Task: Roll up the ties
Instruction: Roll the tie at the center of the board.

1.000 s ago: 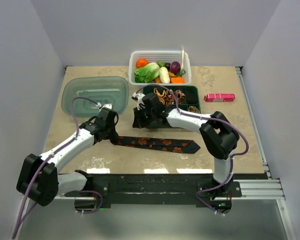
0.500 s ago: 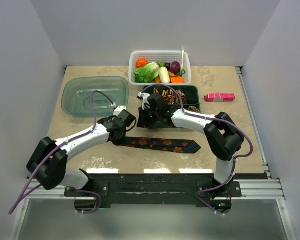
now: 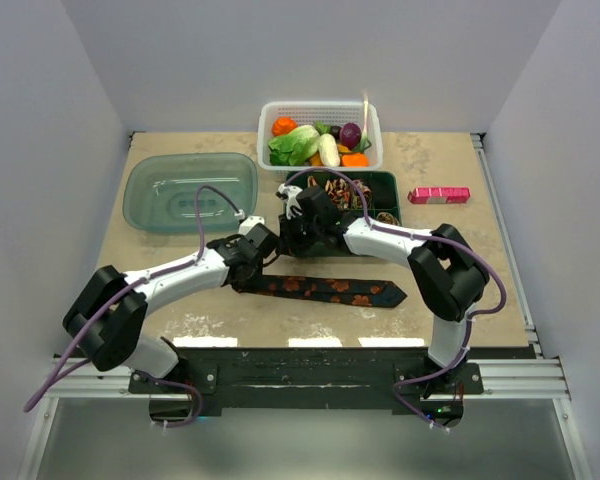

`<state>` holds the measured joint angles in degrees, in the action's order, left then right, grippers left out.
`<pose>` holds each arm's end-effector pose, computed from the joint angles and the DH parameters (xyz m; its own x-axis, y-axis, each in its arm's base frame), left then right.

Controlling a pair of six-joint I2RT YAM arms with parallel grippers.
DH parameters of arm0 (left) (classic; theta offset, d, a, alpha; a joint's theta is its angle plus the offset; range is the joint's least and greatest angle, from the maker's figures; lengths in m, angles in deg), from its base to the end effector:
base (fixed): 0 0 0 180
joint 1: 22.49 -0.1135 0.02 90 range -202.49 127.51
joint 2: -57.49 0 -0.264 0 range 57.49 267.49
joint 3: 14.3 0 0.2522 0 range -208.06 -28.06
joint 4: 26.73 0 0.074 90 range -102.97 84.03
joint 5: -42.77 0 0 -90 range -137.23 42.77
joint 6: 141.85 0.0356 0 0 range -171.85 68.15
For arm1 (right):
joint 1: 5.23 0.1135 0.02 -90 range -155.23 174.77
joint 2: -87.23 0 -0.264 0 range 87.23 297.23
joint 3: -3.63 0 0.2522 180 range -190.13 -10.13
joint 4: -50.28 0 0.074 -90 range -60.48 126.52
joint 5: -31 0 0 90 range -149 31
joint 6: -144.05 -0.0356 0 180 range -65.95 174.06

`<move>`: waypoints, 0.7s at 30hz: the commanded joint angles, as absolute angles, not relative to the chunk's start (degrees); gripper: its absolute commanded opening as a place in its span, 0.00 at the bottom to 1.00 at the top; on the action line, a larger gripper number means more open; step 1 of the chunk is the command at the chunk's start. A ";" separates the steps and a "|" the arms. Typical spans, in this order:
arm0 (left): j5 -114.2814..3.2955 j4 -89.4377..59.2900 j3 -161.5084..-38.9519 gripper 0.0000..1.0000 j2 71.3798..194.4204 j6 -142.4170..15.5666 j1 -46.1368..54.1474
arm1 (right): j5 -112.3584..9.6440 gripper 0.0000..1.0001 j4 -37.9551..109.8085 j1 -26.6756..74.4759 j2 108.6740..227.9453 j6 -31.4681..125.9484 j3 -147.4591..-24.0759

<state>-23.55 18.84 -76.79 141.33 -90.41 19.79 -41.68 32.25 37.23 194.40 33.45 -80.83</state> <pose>0.2082 -0.1700 0.1861 -0.8437 -0.0044 -0.5368 -0.0336 0.9984 0.0446 0.2971 0.2862 0.1979 -0.7360 -0.2182 -0.6409 -0.5896 0.6717 0.4485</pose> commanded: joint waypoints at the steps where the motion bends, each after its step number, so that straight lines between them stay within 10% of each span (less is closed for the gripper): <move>1: -29.98 12.26 -74.65 0.24 141.96 -91.66 20.22 | -41.33 0.00 33.18 36.96 192.43 33.22 -80.45; 13: -34.84 7.42 -71.83 0.67 135.90 -92.63 20.22 | -41.24 0.00 32.57 36.96 191.64 34.01 -80.36; 21: -34.05 8.83 -72.36 0.76 129.83 -91.49 17.94 | -41.33 0.00 32.48 37.05 189.71 34.81 -80.27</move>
<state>-34.11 9.09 -72.29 133.68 -91.75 19.61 -41.68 32.01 37.12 194.25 33.78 -80.65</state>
